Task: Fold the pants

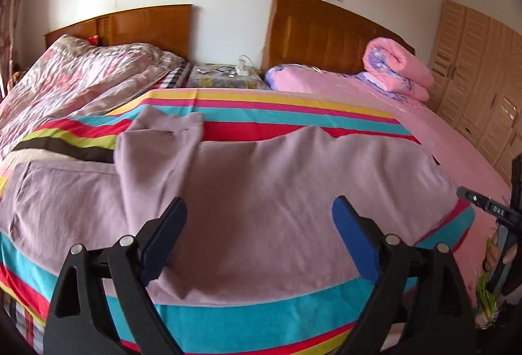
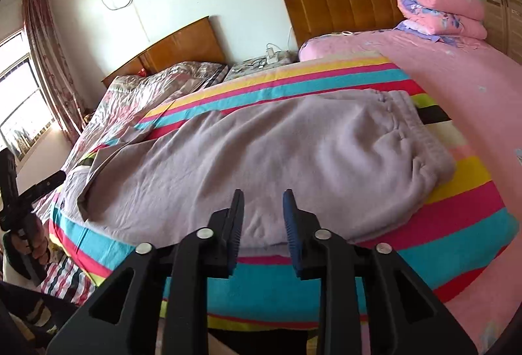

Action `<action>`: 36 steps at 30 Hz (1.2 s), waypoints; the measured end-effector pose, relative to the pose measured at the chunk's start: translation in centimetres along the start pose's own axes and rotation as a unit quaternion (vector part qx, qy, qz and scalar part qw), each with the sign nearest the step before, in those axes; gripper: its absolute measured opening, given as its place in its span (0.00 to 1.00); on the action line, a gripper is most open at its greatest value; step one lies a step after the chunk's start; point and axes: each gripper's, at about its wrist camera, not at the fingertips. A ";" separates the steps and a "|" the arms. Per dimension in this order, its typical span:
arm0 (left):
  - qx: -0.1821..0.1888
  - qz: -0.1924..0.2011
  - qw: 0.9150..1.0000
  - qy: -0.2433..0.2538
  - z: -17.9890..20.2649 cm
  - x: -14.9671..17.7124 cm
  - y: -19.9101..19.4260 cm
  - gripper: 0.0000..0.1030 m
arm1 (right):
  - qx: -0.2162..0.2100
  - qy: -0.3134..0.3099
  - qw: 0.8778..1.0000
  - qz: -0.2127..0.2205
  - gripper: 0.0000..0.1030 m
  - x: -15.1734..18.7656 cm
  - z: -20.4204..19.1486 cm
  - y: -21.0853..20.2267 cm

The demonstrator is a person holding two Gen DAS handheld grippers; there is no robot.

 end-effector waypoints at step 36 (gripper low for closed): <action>0.054 -0.028 0.998 -0.015 -4.3 3.2 2.9 0.98 | 0.003 -0.120 0.991 -0.053 0.79 -7.0 -4.4 8.4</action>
Point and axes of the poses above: each gripper's, at about its wrist camera, not at the fingertips, and y roughly the way its jaws point, z to its right, x to its underside, and after that the axes turned 2 degrees about z, right-handed
